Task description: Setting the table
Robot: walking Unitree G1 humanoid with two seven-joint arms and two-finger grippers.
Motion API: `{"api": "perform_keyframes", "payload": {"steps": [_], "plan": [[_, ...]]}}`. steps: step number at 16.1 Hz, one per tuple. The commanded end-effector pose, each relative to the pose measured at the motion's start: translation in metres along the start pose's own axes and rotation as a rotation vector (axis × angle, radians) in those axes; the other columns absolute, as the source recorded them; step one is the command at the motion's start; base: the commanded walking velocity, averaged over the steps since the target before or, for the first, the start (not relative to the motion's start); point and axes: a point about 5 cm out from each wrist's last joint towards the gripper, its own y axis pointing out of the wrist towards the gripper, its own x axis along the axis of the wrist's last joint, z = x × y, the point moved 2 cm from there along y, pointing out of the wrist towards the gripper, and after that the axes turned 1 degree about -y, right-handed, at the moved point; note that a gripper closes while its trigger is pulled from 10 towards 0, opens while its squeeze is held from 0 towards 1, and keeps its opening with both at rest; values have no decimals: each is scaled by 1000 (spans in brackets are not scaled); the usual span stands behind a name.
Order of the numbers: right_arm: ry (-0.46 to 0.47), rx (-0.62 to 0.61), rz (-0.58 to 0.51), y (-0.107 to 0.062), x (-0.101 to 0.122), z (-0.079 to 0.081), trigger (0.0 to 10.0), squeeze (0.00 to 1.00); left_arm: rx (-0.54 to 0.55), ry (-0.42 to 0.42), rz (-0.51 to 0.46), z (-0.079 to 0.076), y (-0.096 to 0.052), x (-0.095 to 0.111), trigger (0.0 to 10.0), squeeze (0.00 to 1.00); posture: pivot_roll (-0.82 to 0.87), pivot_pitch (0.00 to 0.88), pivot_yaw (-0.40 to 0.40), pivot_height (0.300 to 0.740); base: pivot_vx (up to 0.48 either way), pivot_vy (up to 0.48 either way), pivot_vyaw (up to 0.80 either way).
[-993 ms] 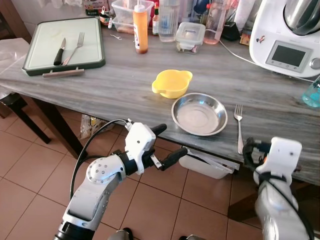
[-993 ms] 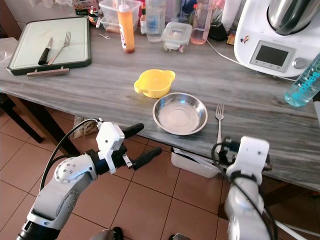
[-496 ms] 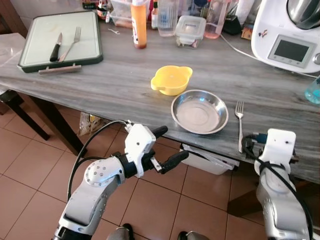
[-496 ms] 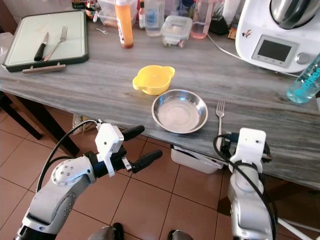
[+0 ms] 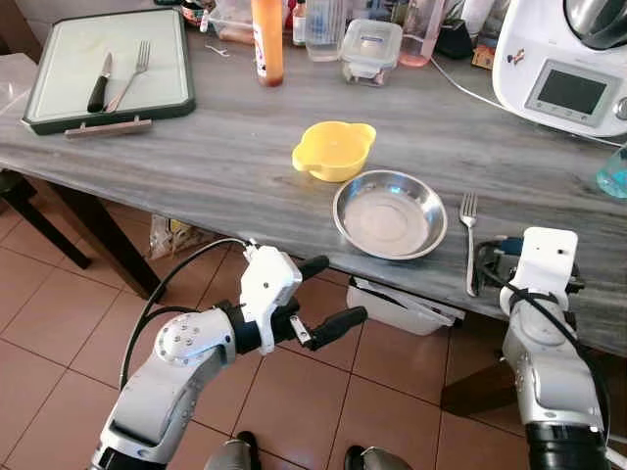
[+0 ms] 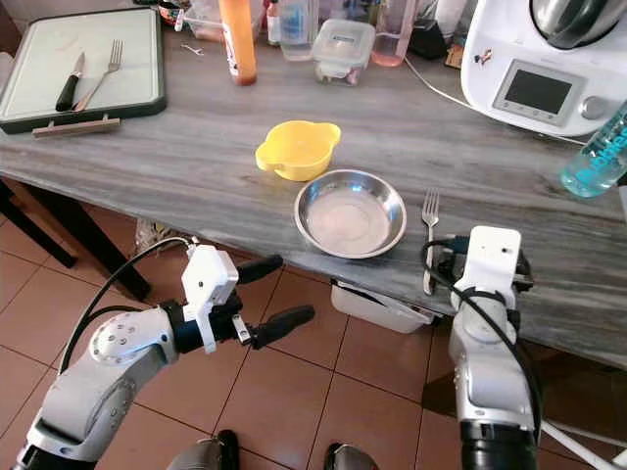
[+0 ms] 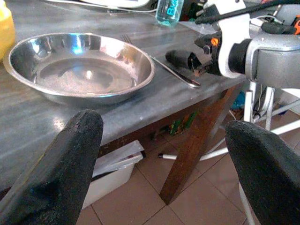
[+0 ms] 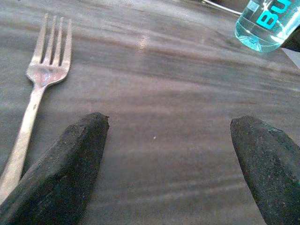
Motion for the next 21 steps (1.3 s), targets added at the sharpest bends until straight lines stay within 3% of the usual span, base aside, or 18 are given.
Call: {"api": "perform_keyframes", "payload": {"steps": [1, 5, 12, 15, 21], "plan": [[-6, -34, 98, 2, -23, -9, 10000, 1000, -34, 4, 9, -7, -1, 0, 10000, 0, 91, 271, -41, 740, 0, 0, 0], [-17, 12, 146, 3, -33, 6, 10000, 1000, -38, 4, 17, -9, -3, 0, 10000, 0, 101, 274, -40, 740, 0, 0, 0], [67, 92, 212, -9, -43, 29, 10000, 1000, -41, 6, 33, -9, -3, -2, 10000, 0, 101, 274, -39, 740, 0, 0, 0], [109, 115, 187, -15, -33, 33, 10000, 1000, -43, 11, 32, -8, -2, -1, 10000, 0, 98, 271, -36, 740, 0, 0, 0], [140, 133, 208, -22, -35, 37, 10000, 1000, -46, 13, 33, -8, -1, -2, 10000, 0, 97, 266, -31, 740, 0, 0, 0]]}}
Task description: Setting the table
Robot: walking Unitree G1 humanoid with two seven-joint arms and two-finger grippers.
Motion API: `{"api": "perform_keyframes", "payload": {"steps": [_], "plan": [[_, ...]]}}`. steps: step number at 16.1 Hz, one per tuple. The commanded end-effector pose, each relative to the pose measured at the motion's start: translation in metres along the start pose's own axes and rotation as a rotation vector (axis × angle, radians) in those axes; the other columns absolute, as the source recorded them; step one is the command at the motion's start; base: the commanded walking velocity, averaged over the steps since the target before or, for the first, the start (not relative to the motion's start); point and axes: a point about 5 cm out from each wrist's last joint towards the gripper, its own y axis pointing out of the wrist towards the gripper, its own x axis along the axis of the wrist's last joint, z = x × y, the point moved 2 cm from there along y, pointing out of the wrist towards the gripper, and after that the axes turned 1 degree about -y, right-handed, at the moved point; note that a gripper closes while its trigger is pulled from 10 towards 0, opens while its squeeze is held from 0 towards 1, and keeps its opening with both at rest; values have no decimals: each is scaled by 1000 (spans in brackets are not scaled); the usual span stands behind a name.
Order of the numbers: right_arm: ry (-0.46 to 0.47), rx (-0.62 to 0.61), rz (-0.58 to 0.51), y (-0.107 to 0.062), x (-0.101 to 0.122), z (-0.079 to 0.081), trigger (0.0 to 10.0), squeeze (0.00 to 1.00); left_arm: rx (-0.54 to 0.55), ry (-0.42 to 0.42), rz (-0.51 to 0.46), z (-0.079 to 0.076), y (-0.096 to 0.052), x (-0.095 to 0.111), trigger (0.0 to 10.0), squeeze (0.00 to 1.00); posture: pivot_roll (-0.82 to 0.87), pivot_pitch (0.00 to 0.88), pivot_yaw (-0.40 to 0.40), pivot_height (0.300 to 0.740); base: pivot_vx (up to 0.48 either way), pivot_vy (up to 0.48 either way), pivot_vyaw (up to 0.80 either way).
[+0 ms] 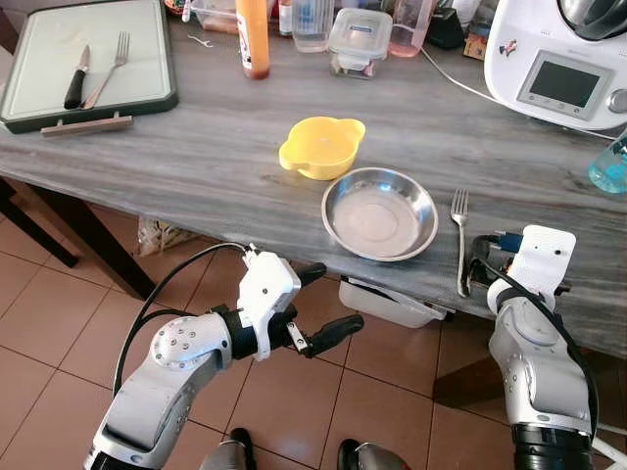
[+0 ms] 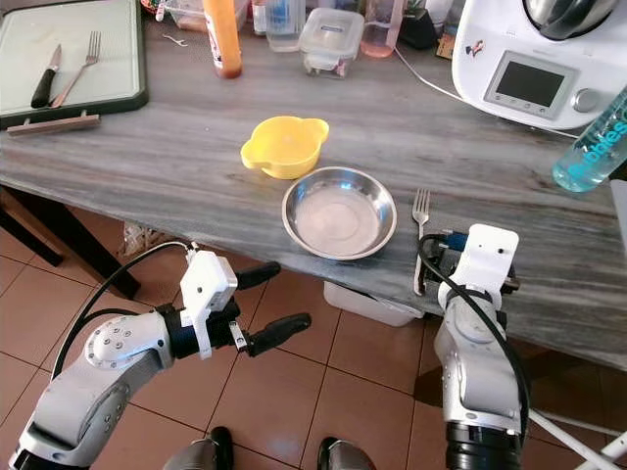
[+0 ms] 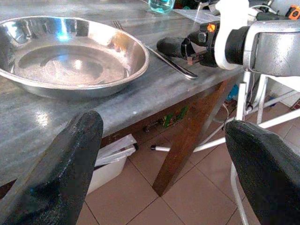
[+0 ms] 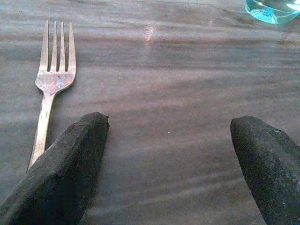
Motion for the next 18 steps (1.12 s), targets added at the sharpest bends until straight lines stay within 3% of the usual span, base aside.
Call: {"api": "perform_keyframes", "payload": {"steps": [1, 18], "plan": [[-11, 57, 180, -8, -41, 10, 10000, 1000, -37, 10, 2, -6, 3, 1, 10000, 0, 98, 266, -30, 740, 0, 0, 0], [22, 247, 226, -25, -44, 42, 10000, 1000, -48, 7, 3, -8, 7, 0, 10000, 0, 87, 263, -25, 740, 0, 0, 0]]}}
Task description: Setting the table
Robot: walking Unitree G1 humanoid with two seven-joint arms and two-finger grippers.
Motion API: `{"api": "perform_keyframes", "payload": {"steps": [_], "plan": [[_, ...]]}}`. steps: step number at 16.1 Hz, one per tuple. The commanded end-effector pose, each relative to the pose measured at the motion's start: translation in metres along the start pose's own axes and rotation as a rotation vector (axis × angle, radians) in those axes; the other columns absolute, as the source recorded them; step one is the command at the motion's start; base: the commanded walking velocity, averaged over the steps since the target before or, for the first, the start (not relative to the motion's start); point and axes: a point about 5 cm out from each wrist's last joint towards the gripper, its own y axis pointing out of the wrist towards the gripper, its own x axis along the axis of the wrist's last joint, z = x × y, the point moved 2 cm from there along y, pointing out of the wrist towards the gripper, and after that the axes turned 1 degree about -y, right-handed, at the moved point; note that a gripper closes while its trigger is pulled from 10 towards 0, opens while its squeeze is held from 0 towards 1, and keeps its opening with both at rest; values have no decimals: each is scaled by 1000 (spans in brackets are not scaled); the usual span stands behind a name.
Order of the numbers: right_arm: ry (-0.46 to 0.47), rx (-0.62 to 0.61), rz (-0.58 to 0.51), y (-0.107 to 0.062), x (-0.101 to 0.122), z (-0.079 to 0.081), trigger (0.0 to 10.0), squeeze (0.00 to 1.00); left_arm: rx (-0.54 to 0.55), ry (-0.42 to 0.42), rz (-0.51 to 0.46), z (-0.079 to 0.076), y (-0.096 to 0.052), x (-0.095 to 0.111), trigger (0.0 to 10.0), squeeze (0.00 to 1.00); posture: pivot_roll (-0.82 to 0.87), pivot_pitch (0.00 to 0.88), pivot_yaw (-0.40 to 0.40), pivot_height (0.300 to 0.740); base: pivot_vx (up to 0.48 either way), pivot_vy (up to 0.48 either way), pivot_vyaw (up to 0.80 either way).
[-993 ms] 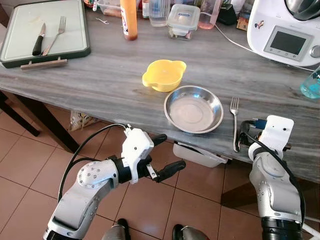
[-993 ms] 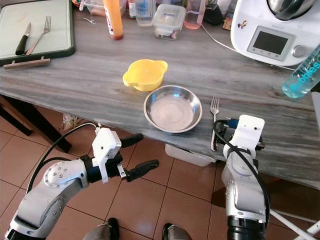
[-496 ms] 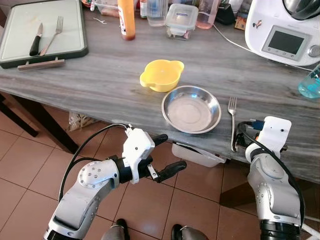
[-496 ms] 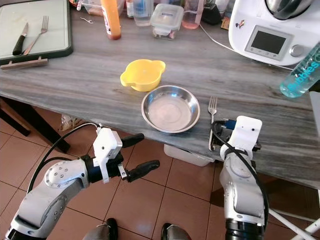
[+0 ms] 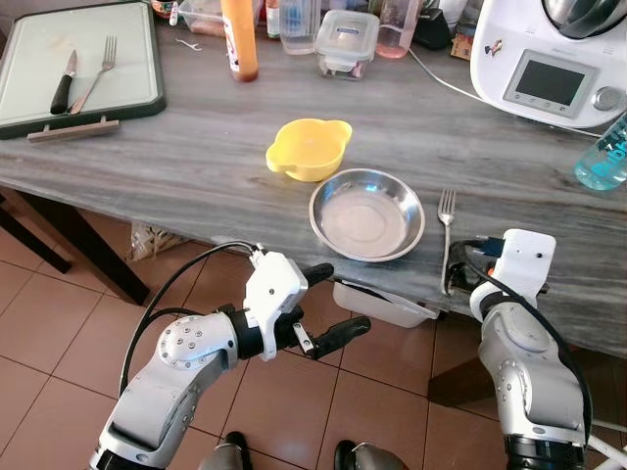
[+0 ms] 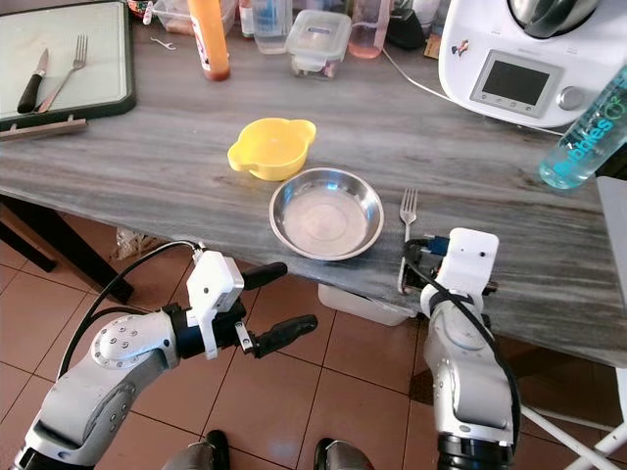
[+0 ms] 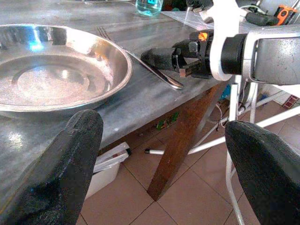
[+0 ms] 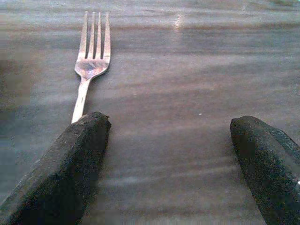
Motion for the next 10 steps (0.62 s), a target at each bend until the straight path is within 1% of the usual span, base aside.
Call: {"api": "perform_keyframes", "payload": {"steps": [1, 10], "plan": [[-2, 98, 189, -6, -41, 21, 10000, 1000, -25, 4, 10, -4, 2, -2, 10000, 0, 87, 263, -26, 740, 0, 0, 0], [-3, 157, 207, -10, -45, 30, 10000, 1000, -29, 5, 12, -4, 3, -2, 10000, 0, 85, 262, -23, 740, 0, 0, 0]]}}
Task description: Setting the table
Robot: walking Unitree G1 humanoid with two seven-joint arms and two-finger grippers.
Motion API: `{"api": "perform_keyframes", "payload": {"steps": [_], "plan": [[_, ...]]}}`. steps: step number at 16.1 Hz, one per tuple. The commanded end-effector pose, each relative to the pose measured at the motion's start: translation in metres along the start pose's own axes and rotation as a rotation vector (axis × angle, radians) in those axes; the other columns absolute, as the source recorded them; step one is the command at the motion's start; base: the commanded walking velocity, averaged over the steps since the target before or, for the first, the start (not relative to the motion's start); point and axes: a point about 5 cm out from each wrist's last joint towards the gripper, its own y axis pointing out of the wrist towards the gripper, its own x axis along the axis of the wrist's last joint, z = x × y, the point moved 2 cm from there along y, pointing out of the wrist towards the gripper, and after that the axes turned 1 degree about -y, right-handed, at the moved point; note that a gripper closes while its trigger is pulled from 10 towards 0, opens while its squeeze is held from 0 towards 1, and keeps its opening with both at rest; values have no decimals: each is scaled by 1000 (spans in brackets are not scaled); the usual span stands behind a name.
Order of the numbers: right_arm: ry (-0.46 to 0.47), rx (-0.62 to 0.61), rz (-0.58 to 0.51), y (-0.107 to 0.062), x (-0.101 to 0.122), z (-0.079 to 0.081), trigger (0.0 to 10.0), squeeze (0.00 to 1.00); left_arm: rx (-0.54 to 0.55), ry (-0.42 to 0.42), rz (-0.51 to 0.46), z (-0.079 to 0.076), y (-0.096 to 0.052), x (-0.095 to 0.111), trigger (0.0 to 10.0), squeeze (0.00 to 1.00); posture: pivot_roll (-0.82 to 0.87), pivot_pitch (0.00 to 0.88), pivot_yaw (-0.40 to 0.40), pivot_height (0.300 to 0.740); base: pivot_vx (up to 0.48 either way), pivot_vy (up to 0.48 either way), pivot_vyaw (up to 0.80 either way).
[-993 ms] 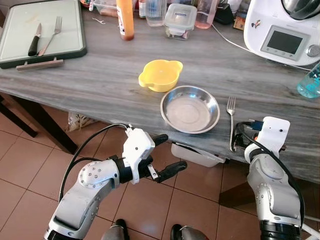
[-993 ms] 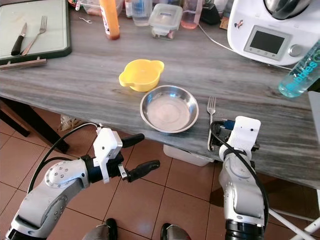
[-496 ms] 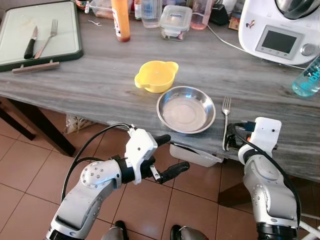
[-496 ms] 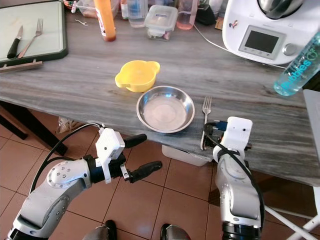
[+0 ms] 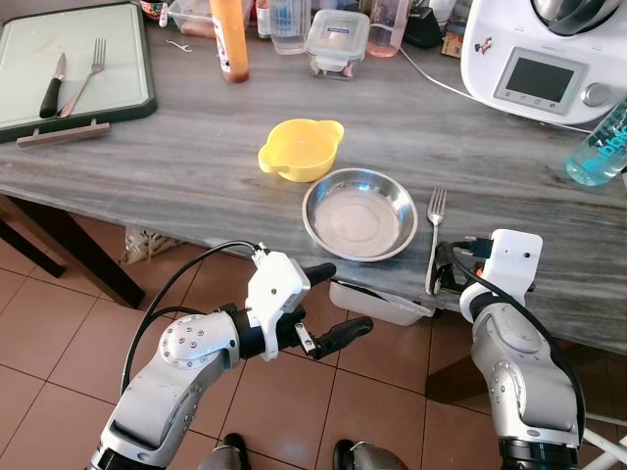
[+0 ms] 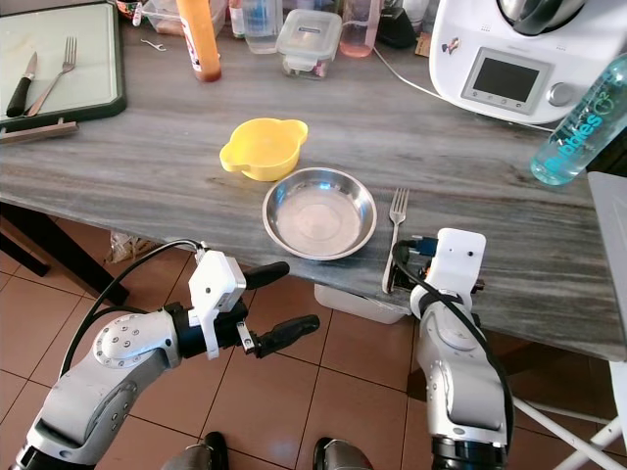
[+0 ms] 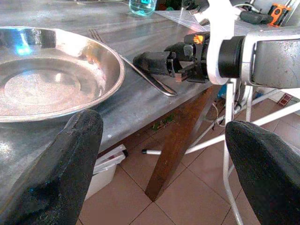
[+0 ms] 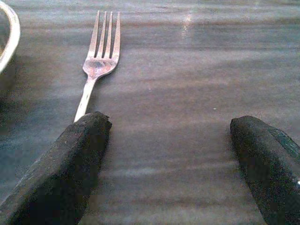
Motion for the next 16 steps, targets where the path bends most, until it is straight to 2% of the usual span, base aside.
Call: {"api": "perform_keyframes", "payload": {"steps": [1, 4, 11, 13, 16], "plan": [[-3, 104, 201, -6, -44, 21, 10000, 1000, -22, 1, 11, -4, 1, -3, 10000, 0, 85, 264, -23, 740, 0, 0, 0], [-9, 99, 195, -6, -43, 19, 10000, 1000, -22, 2, 11, -3, 2, -3, 10000, 0, 85, 264, -23, 740, 0, 0, 0], [-26, -5, 111, -19, -27, -19, 10000, 1000, -19, -1, 10, -2, 3, -4, 10000, 0, 77, 254, -19, 740, 0, 0, 0], [-22, -19, 88, -21, -24, -23, 10000, 1000, -21, -1, 8, -2, 4, -4, 10000, 0, 71, 252, -18, 740, 0, 0, 0], [13, -27, -4, -22, -12, -23, 10000, 1000, -21, -5, 6, -1, 5, -4, 10000, 0, 72, 249, -15, 740, 0, 0, 0]]}}
